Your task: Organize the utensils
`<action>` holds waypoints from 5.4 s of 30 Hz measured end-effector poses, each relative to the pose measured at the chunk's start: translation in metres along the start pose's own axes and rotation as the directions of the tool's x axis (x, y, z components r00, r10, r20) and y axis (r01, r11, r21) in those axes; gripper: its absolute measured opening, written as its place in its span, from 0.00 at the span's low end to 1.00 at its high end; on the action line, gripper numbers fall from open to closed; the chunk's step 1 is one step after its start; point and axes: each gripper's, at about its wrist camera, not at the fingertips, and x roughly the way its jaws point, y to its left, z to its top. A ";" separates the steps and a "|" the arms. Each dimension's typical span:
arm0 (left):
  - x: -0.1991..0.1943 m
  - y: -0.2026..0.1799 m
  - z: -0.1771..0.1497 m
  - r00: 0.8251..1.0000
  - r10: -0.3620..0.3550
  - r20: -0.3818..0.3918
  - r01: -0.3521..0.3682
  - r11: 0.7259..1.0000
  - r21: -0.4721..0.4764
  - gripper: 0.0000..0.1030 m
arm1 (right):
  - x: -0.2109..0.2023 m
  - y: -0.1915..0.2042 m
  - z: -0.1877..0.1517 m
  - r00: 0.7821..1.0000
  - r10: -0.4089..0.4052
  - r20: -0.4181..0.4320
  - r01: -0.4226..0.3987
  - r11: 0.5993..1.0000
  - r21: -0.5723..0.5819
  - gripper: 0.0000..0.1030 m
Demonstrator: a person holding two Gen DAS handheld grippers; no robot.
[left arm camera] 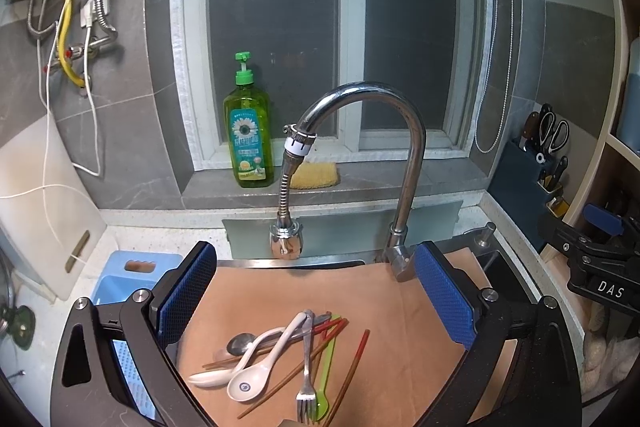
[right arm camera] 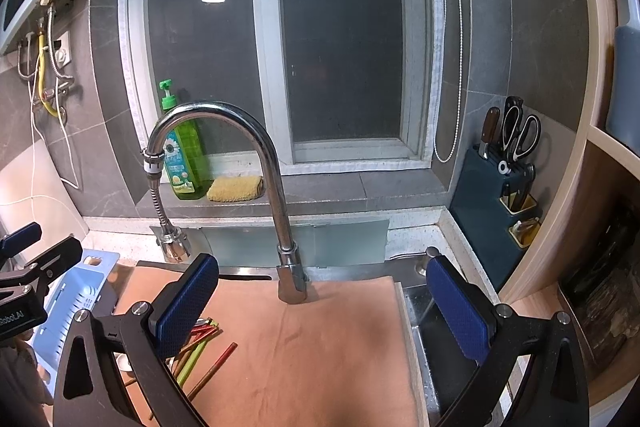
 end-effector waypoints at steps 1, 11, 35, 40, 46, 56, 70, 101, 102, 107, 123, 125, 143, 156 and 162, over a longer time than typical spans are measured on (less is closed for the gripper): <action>0.000 0.000 0.000 1.000 -0.001 -0.001 0.001 1.000 0.000 0.96 | 0.001 -0.001 0.001 1.000 0.001 -0.003 -0.001 1.000 0.000 1.00; 0.001 0.001 -0.001 1.000 0.001 -0.008 -0.001 1.000 -0.003 0.96 | 0.004 0.000 0.001 1.000 0.008 -0.013 -0.009 1.000 -0.007 1.00; 0.000 0.052 -0.058 0.976 0.161 -0.148 -0.173 0.982 -0.073 0.96 | 0.068 -0.004 -0.035 0.919 0.371 -0.136 -0.364 0.929 0.072 1.00; 0.002 0.058 -0.090 0.956 0.174 -0.238 -0.200 0.976 -0.089 0.96 | 0.098 0.011 -0.052 0.858 0.441 -0.264 -0.437 0.896 0.075 1.00; 0.002 0.062 -0.123 0.935 0.153 -0.320 -0.204 0.970 -0.130 0.96 | 0.123 0.032 -0.070 0.808 0.433 -0.399 -0.454 0.890 0.045 1.00; -0.006 0.064 -0.147 0.920 0.151 -0.363 -0.216 0.965 -0.147 0.87 | 0.162 0.099 -0.091 0.672 0.473 -0.569 -0.627 0.773 -0.098 0.39; -0.034 0.085 -0.163 0.915 0.164 -0.368 -0.251 0.946 -0.203 0.80 | 0.203 0.191 -0.133 0.550 0.319 -0.772 -0.754 0.586 -0.295 0.09; -0.013 0.073 -0.160 0.918 0.109 -0.380 -0.194 0.962 -0.194 0.80 | 0.190 0.165 -0.157 0.509 0.318 -0.800 -0.773 0.577 -0.263 0.10; -0.010 0.070 -0.159 0.919 0.100 -0.381 -0.183 0.965 -0.188 0.80 | 0.190 0.157 -0.159 0.503 0.323 -0.802 -0.770 0.589 -0.246 0.10; 0.006 0.051 -0.155 0.920 0.053 -0.388 -0.123 0.980 -0.159 0.80 | 0.180 0.125 -0.146 0.498 0.395 -0.772 -0.751 0.642 -0.155 0.20; 0.088 -0.014 -0.155 0.863 -0.109 -0.493 0.110 0.994 -0.028 0.78 | 0.193 0.018 -0.121 0.574 0.433 -0.695 -0.552 0.831 0.062 0.46; 0.096 -0.020 -0.155 0.851 -0.123 -0.511 0.134 0.991 -0.014 0.71 | 0.198 0.019 -0.126 0.566 0.422 -0.708 -0.546 0.836 0.061 0.46; 0.158 -0.050 -0.157 0.797 -0.109 -0.594 0.218 0.969 0.114 0.54 | 0.209 0.066 -0.137 0.567 0.282 -0.774 -0.562 0.820 -0.113 0.26; 0.169 -0.039 -0.152 0.781 -0.117 -0.613 0.228 0.968 0.106 0.18 | 0.200 0.040 -0.148 0.482 0.323 -0.814 -0.558 0.830 -0.002 0.09; 0.165 -0.035 -0.154 0.783 -0.123 -0.609 0.230 0.968 0.100 0.13 | 0.204 0.061 -0.146 0.505 0.298 -0.810 -0.574 0.817 -0.058 0.10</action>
